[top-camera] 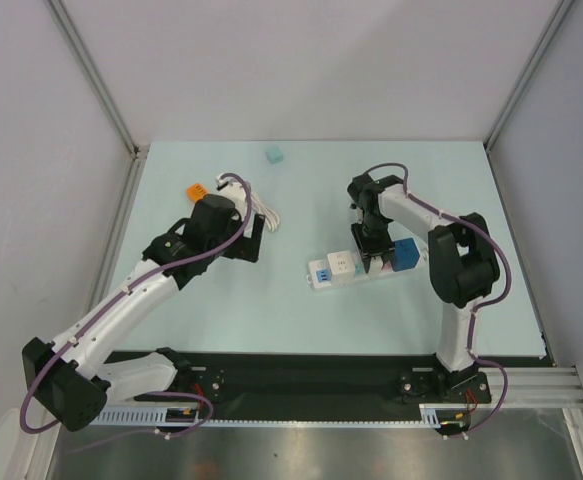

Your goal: Insert the plug

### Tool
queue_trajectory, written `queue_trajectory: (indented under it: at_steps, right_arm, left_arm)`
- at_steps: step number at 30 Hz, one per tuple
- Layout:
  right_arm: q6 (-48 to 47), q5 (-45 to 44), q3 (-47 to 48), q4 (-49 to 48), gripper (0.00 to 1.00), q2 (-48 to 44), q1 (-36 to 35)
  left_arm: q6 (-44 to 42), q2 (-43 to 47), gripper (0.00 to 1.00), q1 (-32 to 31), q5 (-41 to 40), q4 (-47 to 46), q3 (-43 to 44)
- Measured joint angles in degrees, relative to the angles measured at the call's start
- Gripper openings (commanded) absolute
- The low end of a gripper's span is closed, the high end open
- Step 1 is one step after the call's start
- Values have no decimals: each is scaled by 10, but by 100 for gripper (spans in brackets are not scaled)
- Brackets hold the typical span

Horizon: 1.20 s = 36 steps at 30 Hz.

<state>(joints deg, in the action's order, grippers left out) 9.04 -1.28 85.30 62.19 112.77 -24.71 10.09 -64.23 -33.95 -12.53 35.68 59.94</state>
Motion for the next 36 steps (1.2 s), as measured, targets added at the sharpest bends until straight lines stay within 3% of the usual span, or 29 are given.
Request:
queue_trajectory:
  at_steps: [8,12,15,22,29,34,36]
  right_arm:
    - [0,0,49,28,44,30,30]
    - [-3,-15,64,19,66,50,53]
    - [-2,-21,71,14,73,50,55]
    - [-3,-35,121,-28,75,34,49]
    - [-4,-38,152,-37,75,-76,62]
    - [27,-50,64,-111,74,-215,54]
    - [45,-44,7,-143,67,-276,45]
  left_arm:
    - [10,0,100,2,-21,-1,0]
    - [30,-4,100,5,-35,-4,3]
    - [47,-19,100,15,-40,-5,24]
    - [77,-110,100,55,-38,-9,141]
    - [85,-260,98,88,-40,-16,290]
    - [89,-433,96,114,-38,-14,452]
    - [89,-519,93,124,-37,-12,538]
